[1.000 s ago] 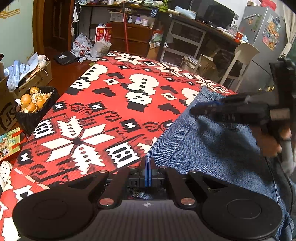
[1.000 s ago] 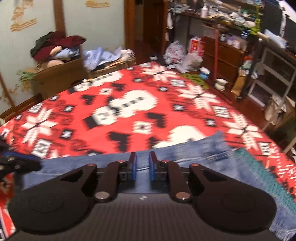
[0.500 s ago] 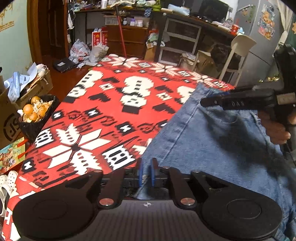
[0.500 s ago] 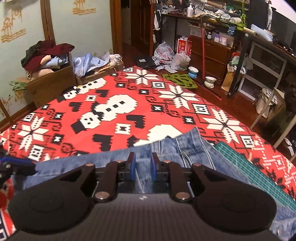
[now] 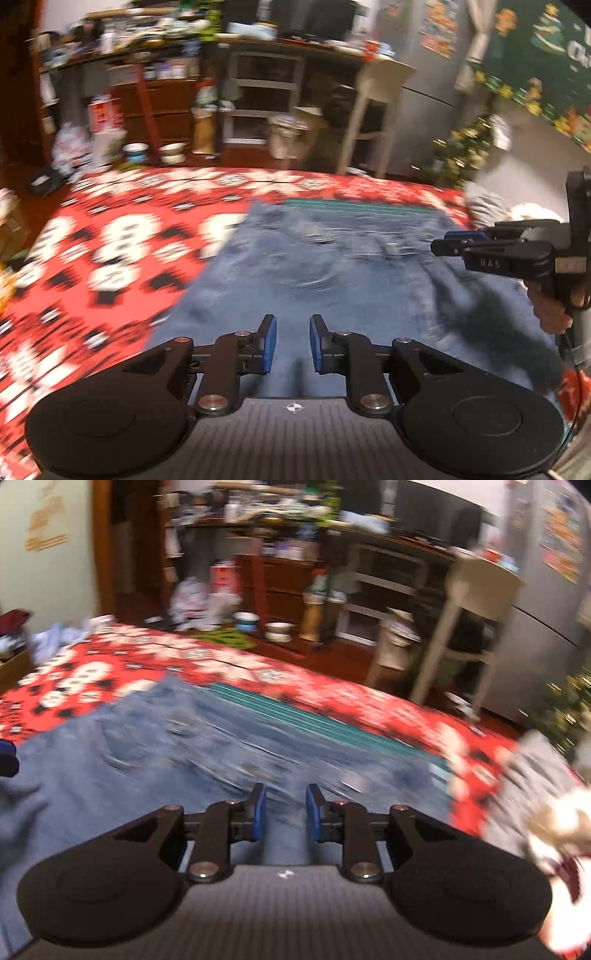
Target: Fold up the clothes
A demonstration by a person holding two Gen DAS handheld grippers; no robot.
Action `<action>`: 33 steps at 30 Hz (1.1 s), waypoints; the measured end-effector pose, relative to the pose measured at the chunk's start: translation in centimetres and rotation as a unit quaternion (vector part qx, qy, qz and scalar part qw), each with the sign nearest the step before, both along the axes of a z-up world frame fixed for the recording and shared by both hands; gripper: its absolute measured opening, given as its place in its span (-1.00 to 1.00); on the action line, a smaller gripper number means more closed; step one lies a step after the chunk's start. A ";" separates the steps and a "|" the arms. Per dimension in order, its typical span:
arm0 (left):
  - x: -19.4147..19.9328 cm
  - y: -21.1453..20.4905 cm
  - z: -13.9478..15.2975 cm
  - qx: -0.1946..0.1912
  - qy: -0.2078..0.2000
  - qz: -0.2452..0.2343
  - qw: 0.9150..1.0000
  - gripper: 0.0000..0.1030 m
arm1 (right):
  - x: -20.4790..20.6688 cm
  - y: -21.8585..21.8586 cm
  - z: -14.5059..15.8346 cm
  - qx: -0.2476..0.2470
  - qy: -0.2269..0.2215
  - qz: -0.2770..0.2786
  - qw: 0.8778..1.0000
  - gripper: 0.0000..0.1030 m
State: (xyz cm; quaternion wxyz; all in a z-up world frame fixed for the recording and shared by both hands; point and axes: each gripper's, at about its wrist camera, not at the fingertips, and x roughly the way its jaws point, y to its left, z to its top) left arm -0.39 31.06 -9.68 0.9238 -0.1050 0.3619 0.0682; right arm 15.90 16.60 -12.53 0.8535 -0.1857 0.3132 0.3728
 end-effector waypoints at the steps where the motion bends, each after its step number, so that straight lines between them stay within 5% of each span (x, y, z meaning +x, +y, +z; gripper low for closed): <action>1: 1.1 -0.8 -0.1 0.000 0.002 -0.012 1.000 -0.65 | 0.4 -1.4 -0.2 -0.001 0.000 -0.013 1.000 -0.50; 8: 9.1 -6.4 -1.5 0.010 0.020 -0.080 0.997 -0.64 | 3.4 -7.5 -2.0 -0.007 0.008 -0.062 0.998 -0.75; 15: 14.1 -8.3 -2.7 0.006 0.035 -0.083 0.996 -0.64 | 7.3 -8.3 -1.8 0.022 0.014 -0.069 0.997 -0.94; 27: 16.3 -8.3 -3.2 0.005 0.040 -0.090 0.995 -0.65 | 12.4 -7.4 -3.6 0.031 0.043 -0.085 0.995 -1.00; 33: 17.4 -8.4 -2.9 -0.009 0.035 -0.092 0.995 -0.70 | 10.6 -7.1 -2.5 0.032 0.037 -0.066 0.997 -0.94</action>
